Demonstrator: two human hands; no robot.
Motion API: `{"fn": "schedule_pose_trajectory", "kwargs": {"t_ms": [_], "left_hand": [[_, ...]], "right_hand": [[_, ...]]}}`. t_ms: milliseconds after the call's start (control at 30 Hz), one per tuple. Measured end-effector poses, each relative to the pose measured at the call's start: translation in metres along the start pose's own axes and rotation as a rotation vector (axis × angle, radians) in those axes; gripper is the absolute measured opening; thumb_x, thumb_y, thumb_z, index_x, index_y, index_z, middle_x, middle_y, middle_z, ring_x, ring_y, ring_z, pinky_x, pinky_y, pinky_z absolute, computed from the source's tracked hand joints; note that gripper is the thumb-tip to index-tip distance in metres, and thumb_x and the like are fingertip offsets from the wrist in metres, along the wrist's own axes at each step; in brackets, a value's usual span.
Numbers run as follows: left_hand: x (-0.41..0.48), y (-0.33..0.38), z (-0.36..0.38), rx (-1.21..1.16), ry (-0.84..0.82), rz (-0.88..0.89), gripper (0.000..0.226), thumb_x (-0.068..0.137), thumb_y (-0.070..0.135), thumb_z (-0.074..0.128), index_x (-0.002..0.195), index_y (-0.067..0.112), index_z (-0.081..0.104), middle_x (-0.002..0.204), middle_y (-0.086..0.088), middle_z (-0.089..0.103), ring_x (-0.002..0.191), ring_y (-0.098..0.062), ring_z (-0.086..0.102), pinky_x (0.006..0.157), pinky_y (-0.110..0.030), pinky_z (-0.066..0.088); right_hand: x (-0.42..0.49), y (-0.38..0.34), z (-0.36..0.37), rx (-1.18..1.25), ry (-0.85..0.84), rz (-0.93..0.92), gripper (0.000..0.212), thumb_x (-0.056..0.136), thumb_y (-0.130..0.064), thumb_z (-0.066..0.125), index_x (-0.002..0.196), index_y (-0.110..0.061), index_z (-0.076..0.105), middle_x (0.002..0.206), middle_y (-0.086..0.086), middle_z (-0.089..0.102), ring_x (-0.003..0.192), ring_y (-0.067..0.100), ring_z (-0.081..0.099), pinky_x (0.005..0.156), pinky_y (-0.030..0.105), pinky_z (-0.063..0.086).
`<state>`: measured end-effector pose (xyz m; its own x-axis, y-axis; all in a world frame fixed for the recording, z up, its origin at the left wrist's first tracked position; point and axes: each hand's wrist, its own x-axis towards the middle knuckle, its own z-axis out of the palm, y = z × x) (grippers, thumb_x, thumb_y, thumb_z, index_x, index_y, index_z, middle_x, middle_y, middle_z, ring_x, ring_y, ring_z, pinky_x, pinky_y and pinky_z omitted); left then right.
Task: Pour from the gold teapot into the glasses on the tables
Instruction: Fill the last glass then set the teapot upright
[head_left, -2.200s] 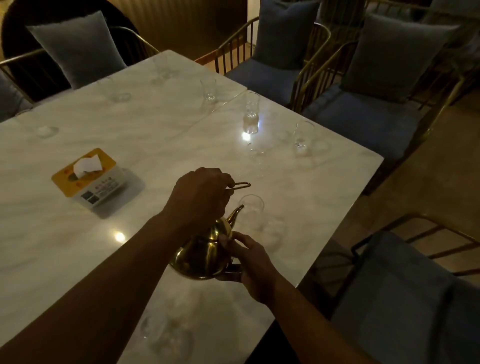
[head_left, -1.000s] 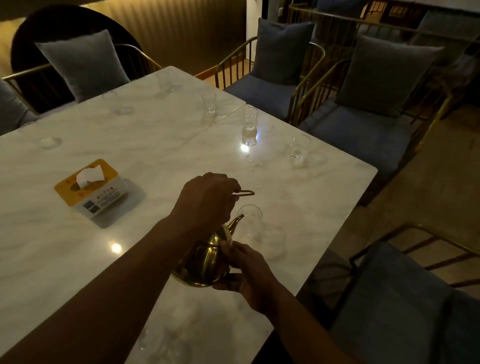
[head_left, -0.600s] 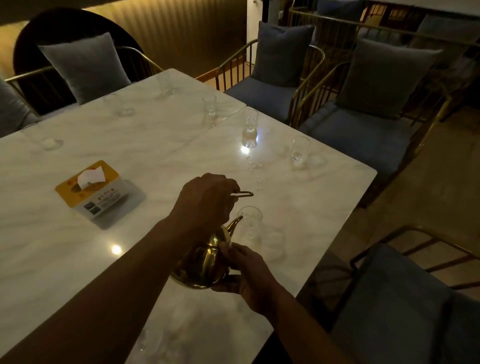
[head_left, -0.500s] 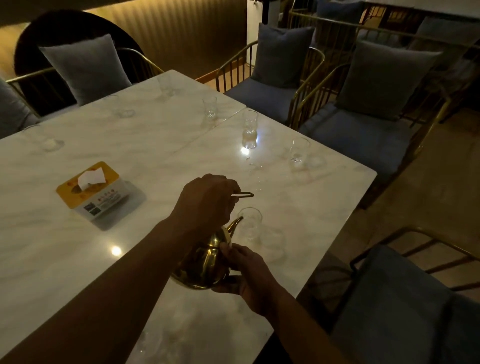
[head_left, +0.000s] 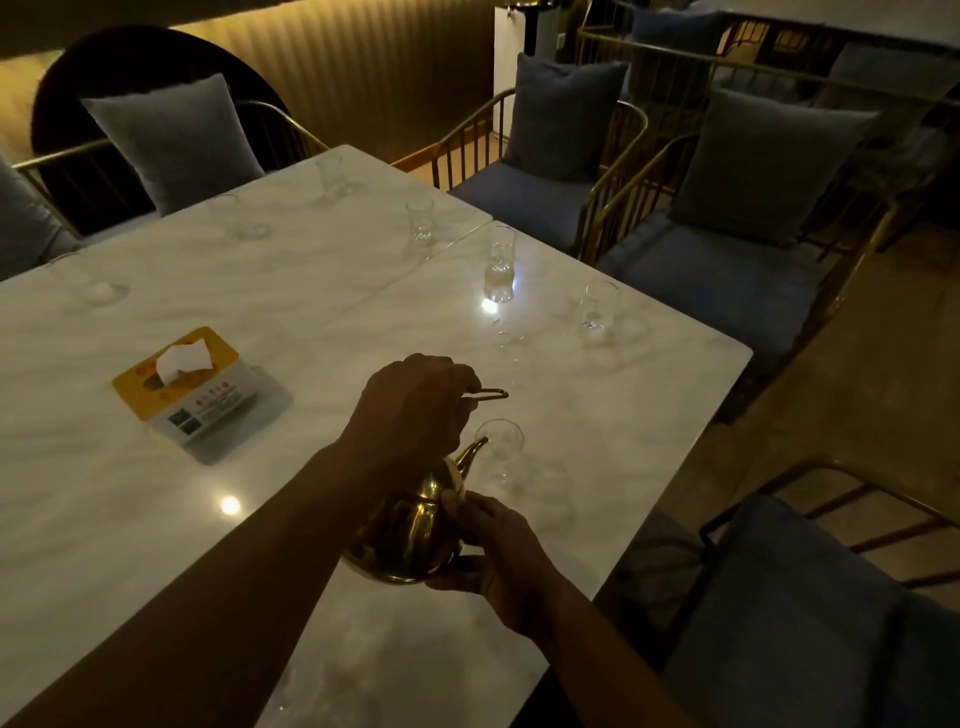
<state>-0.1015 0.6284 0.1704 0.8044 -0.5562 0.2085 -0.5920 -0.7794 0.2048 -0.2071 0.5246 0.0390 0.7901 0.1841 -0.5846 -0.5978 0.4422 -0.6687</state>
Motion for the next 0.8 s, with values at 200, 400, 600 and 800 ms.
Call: {"fn": "schedule_pose_trajectory", "kwargs": {"t_ms": [200,400,600,800], "left_hand": [[-0.001,0.0,-0.001,0.003,-0.021,-0.021,0.027,0.093,0.03,0.062,0.118,0.024,0.069,0.107,0.001,0.073,0.092,-0.021,0.068,0.078,-0.04,0.057],[-0.007,-0.004,-0.001,-0.027,-0.04,-0.029,0.028,0.092,0.027,0.064,0.12,0.022,0.067,0.106,0.0,0.074,0.089,-0.019,0.069,0.077,-0.038,0.058],[-0.015,-0.01,-0.001,-0.057,-0.097,-0.071,0.037,0.092,0.029,0.064,0.128,0.024,0.061,0.114,0.001,0.071,0.101,-0.02,0.067,0.084,-0.042,0.057],[-0.028,-0.016,-0.001,-0.115,-0.203,-0.156,0.047,0.093,0.031,0.062,0.137,0.022,0.051,0.118,0.0,0.066,0.106,-0.016,0.062,0.091,-0.036,0.055]], "right_hand": [[0.002,0.0,-0.001,-0.011,0.016,-0.002,0.07,0.072,-0.053,0.084,0.13,-0.021,0.062,0.13,0.017,0.064,0.104,0.043,0.071,0.082,0.052,0.062],[0.0,-0.001,-0.006,-0.05,0.044,-0.029,0.062,0.077,-0.045,0.082,0.131,-0.025,0.06,0.123,0.014,0.068,0.1,0.038,0.074,0.085,0.051,0.062],[0.003,-0.002,-0.01,-0.114,0.088,-0.047,0.051,0.076,-0.038,0.084,0.122,-0.031,0.062,0.104,0.007,0.076,0.094,0.032,0.076,0.085,0.05,0.062],[0.006,-0.004,-0.019,-0.171,0.1,-0.107,0.057,0.071,-0.036,0.09,0.12,-0.038,0.062,0.124,0.014,0.068,0.107,0.034,0.07,0.083,0.048,0.063]]}}
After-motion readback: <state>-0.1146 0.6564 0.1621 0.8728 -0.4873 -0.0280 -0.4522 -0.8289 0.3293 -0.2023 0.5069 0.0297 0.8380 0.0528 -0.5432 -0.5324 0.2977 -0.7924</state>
